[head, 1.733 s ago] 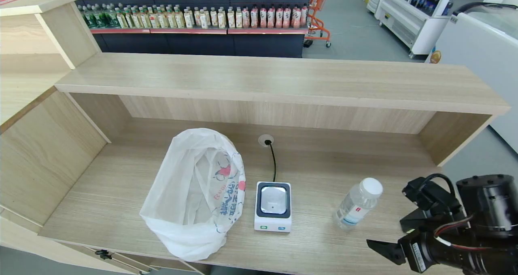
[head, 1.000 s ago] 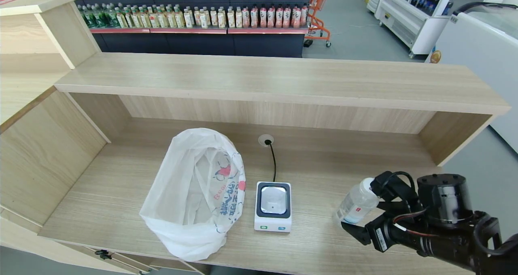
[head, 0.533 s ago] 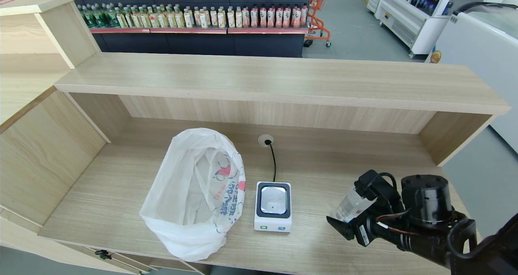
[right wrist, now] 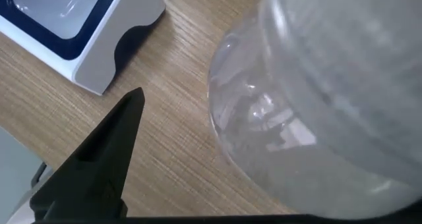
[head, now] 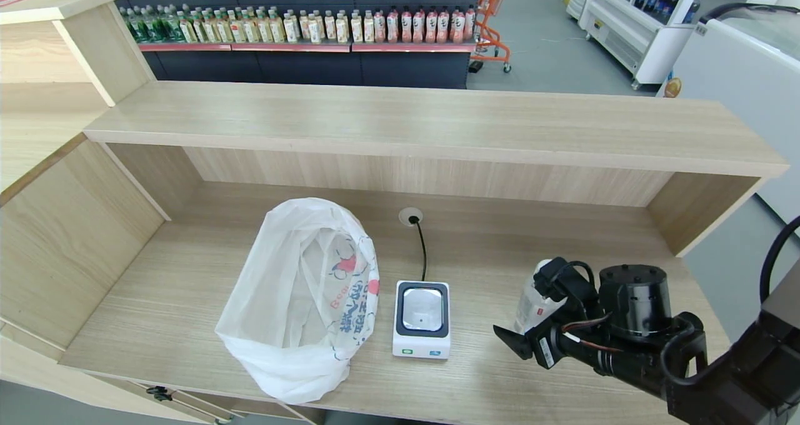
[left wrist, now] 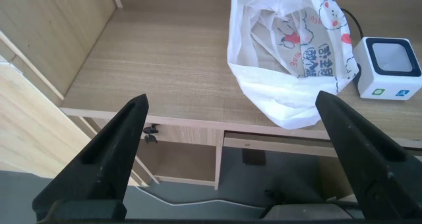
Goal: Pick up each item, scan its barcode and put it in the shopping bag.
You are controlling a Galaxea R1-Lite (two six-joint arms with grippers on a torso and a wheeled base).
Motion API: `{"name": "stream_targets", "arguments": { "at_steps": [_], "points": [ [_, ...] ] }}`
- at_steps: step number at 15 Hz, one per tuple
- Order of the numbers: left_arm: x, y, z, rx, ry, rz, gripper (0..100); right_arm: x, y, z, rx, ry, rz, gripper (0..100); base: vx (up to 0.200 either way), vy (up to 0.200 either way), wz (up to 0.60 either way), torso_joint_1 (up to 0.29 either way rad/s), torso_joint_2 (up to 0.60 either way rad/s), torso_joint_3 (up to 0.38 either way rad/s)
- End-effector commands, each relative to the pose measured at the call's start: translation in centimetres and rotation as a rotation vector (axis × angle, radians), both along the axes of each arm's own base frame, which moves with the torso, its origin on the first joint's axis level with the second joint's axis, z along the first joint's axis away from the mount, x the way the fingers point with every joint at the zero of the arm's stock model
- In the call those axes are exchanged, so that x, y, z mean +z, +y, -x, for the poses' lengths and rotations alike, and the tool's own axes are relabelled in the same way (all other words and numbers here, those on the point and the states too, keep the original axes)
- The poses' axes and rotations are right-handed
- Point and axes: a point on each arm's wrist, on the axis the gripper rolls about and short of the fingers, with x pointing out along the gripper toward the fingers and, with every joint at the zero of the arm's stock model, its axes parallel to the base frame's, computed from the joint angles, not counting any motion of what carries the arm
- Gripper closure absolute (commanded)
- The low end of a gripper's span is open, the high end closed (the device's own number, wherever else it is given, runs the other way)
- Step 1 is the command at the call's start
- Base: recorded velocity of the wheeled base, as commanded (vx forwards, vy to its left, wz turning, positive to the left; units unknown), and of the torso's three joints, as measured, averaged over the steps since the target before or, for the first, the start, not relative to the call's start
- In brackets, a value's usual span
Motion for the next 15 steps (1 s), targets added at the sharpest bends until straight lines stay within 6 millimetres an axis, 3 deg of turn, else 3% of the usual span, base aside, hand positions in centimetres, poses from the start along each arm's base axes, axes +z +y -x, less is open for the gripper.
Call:
{"name": "stream_targets", "arguments": {
  "at_steps": [1,2,12,15],
  "points": [
    [0.0,0.0,0.0,0.000,-0.001,0.000,0,-0.5,0.1,-0.6,-0.003,-0.008,-0.011,0,0.000,0.000,0.00,0.000,0.00,0.000],
    [0.0,0.0,0.0,0.000,-0.001,0.000,0,-0.5,0.3,-0.7,0.013,-0.021,-0.032,100,0.000,0.000,0.00,0.000,0.00,0.000],
    [0.0,0.0,0.0,-0.002,-0.001,0.000,0,-0.7,-1.4,-2.2,0.022,-0.029,-0.071,100,0.000,0.000,0.00,0.000,0.00,0.000],
    [0.0,0.0,0.0,-0.002,-0.001,0.000,0,0.5,-1.5,-3.1,0.014,-0.072,-0.114,100,0.000,0.000,0.00,0.000,0.00,0.000]
  ]
}}
